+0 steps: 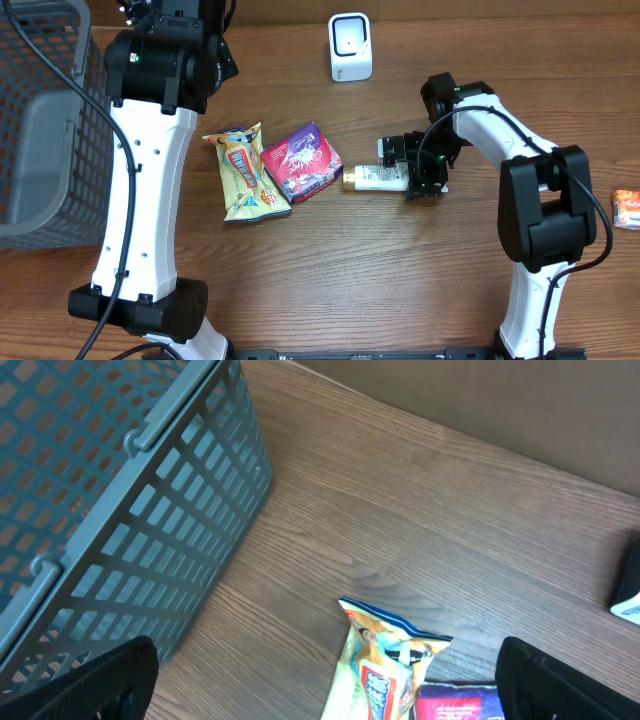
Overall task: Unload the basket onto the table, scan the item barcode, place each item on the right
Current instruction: 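Lower the right gripper and grasp the white tube at its middle, then lift the white tube and carry it toward the white scanner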
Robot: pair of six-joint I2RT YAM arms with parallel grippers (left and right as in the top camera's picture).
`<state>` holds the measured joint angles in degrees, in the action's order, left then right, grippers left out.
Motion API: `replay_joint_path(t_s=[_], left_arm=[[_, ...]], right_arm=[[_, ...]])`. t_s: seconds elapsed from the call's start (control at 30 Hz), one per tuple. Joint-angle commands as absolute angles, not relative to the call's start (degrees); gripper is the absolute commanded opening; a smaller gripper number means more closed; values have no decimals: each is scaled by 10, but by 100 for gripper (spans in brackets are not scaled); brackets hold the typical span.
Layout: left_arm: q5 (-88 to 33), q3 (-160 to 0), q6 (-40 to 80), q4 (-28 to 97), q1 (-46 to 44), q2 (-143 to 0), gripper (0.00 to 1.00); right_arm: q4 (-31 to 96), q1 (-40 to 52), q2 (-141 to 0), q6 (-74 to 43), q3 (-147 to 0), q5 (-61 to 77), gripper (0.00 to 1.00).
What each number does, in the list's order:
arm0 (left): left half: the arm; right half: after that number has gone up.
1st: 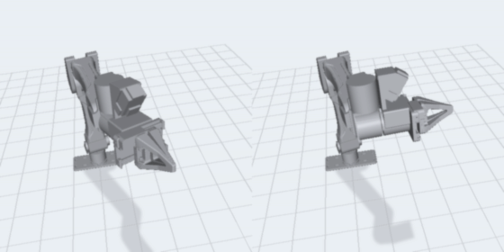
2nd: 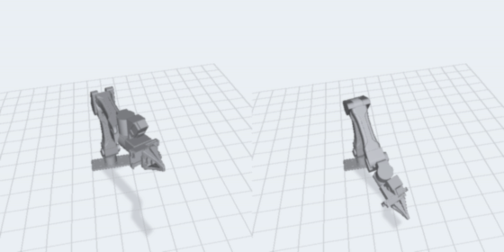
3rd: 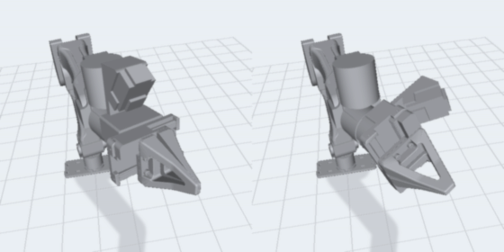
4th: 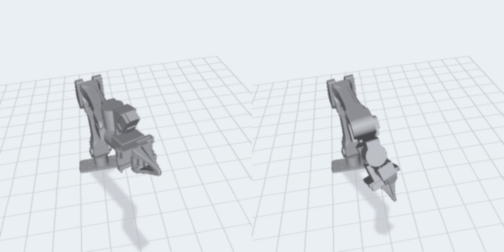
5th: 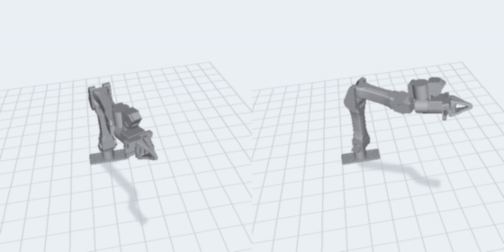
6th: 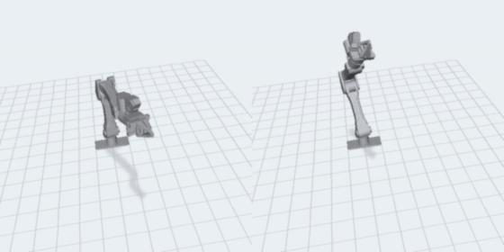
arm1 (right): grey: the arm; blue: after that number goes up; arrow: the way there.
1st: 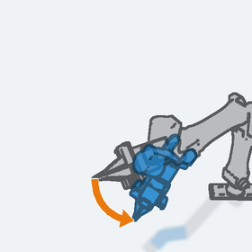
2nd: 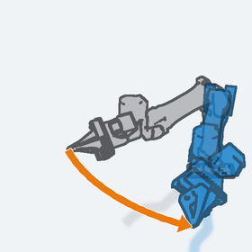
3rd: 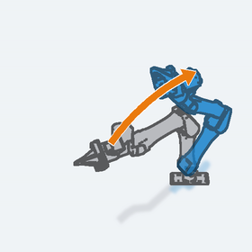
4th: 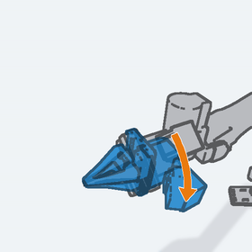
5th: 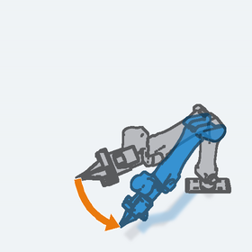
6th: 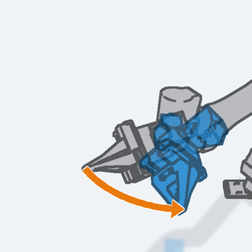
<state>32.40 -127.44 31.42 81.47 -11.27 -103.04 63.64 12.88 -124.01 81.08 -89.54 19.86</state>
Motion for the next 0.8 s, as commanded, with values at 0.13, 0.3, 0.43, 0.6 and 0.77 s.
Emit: replay_joint_path(t_s=[0.13, 0.3, 0.43, 0.6, 0.77], left_arm=[[332, -1280, 323, 823, -117, -1038, 100], [332, -1280, 323, 823, -117, -1038, 100], [332, -1280, 323, 823, -117, -1038, 100], [332, -1280, 323, 823, -117, -1038, 100], [332, -1280, 324, 820, -116, -1038, 100]], right_arm=[[633, 129, -1267, 792, -892, 218, 67], [635, 124, -1270, 775, -892, 218, 58], [637, 124, -1270, 755, -892, 218, 43], [635, 124, -1259, 693, -896, 215, 26], [647, 124, -1234, 644, -932, 194, 24]])
